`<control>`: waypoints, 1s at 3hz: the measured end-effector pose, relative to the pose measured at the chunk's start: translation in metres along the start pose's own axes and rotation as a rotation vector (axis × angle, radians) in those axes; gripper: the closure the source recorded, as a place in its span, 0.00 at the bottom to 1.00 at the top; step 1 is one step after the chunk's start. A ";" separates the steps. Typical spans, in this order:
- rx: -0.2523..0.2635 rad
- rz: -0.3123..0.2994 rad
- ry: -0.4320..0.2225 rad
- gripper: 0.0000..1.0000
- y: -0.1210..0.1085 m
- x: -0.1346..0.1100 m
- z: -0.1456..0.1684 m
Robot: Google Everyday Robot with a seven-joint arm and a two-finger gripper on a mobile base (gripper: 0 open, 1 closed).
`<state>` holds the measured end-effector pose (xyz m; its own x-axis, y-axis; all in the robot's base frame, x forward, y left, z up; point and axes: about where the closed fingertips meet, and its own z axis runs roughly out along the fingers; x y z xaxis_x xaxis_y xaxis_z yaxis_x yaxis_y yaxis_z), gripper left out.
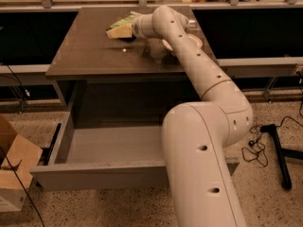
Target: Place green jalapeno chip bag into top drawer
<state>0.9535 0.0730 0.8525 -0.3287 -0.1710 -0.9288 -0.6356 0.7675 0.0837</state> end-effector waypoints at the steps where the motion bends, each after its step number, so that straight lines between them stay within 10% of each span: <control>1: 0.034 0.012 0.018 0.26 -0.007 0.005 0.005; 3: 0.073 0.003 0.056 0.81 -0.014 0.010 0.009</control>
Offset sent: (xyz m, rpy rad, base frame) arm 0.0172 -0.0122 -0.0120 -0.0589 0.0396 -0.0735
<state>0.9651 0.0659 0.8392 -0.3705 -0.2017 -0.9067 -0.5828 0.8105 0.0578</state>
